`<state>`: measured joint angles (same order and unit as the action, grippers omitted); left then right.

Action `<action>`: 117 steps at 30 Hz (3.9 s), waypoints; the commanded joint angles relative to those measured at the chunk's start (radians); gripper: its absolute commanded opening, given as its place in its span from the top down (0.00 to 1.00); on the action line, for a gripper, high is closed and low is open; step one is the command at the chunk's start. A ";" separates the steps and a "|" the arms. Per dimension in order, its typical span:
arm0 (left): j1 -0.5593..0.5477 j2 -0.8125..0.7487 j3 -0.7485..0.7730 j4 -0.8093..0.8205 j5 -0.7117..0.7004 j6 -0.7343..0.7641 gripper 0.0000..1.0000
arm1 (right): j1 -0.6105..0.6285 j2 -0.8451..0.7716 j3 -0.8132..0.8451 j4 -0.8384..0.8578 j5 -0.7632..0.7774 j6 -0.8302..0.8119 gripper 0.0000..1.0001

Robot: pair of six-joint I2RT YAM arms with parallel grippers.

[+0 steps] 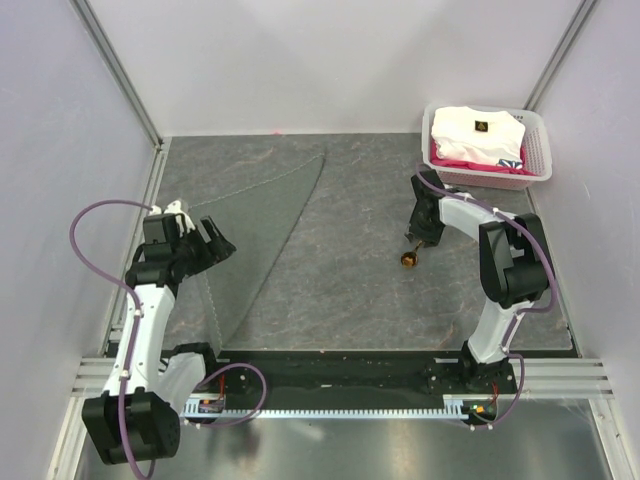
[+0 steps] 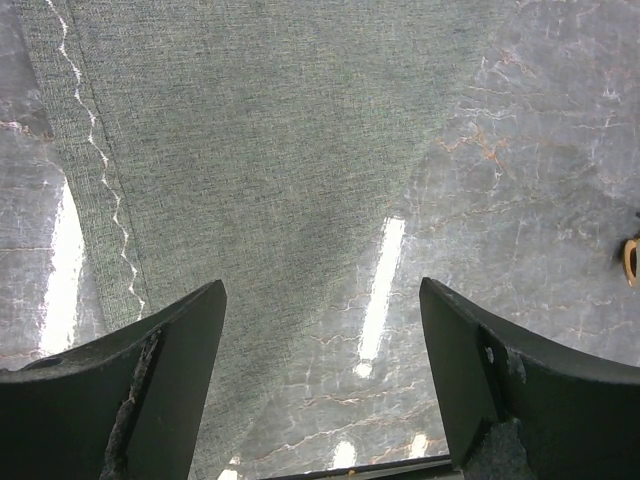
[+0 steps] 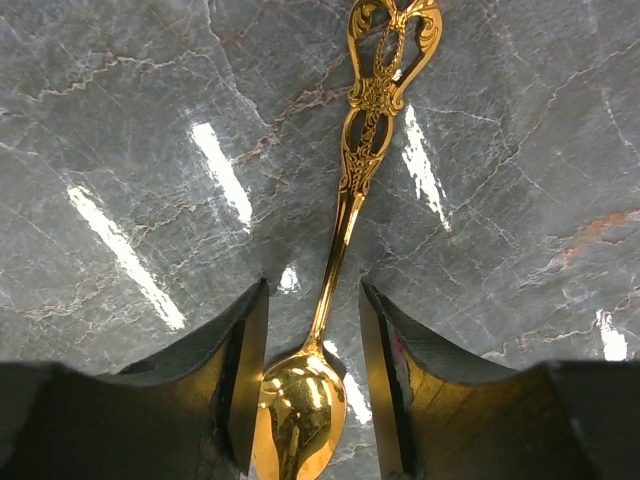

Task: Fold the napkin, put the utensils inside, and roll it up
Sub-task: Grab a utensil with the right arm, then place the utensil onto the napkin

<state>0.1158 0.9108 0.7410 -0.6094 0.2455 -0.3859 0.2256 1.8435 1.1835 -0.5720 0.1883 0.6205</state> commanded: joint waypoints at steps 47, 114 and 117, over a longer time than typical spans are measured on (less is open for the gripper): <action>-0.001 0.105 -0.023 0.056 0.134 -0.021 0.12 | 0.739 0.221 0.422 0.184 -0.037 0.492 1.00; 0.002 -0.030 -0.071 0.023 0.124 -0.053 0.13 | 0.397 0.391 0.511 0.495 -0.285 0.272 0.46; 0.004 -0.033 -0.068 0.020 0.118 -0.054 0.13 | 0.376 0.446 0.554 0.482 -0.294 0.271 0.46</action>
<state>0.1162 0.8925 0.6792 -0.5961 0.3710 -0.4267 0.6060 2.2124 1.6745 -0.0544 -0.0685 0.9318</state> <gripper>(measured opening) 0.867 0.541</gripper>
